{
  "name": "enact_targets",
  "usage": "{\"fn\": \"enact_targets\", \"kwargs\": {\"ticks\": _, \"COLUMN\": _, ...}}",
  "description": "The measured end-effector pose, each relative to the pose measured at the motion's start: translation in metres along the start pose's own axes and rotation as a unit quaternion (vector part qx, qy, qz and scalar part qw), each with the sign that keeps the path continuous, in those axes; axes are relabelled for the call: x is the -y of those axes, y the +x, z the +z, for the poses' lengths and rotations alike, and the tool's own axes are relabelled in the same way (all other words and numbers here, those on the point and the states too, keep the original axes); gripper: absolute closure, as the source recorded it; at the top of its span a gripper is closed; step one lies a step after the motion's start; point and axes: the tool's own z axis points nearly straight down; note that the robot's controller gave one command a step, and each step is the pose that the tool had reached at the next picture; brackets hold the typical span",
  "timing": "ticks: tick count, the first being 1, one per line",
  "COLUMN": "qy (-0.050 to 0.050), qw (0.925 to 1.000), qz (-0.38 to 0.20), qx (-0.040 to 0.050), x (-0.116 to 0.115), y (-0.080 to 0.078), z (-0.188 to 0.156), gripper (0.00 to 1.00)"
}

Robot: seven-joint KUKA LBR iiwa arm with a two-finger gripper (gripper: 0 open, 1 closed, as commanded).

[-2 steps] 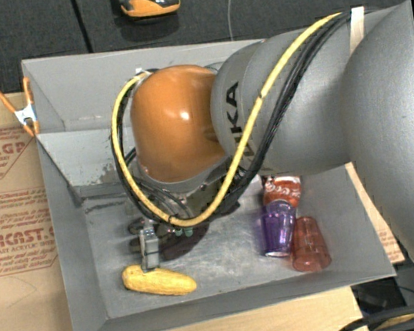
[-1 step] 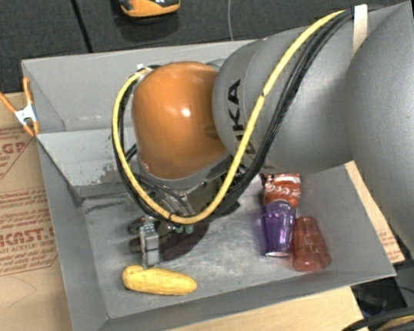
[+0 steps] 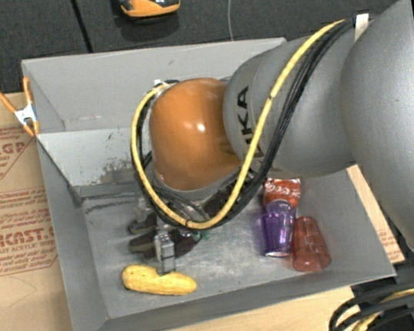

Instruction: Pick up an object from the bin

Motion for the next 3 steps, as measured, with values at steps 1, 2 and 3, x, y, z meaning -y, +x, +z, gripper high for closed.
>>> {"fn": "enact_targets", "kwargs": {"ticks": 1, "qy": 0.001, "qw": 0.999, "qz": 0.045, "qx": -0.0029, "x": 0.004, "y": -0.049, "z": 0.092, "gripper": 1.0}}
{"fn": "enact_targets", "kwargs": {"ticks": 2, "qy": 0.001, "qw": 0.999, "qz": 0.045, "qx": -0.0029, "x": 0.004, "y": -0.049, "z": 0.092, "gripper": 1.0}}
{"fn": "enact_targets", "kwargs": {"ticks": 3, "qy": 0.001, "qw": 0.9992, "qz": 0.041, "qx": -0.0015, "x": 0.008, "y": -0.04, "z": -0.056, "gripper": 1.0}}
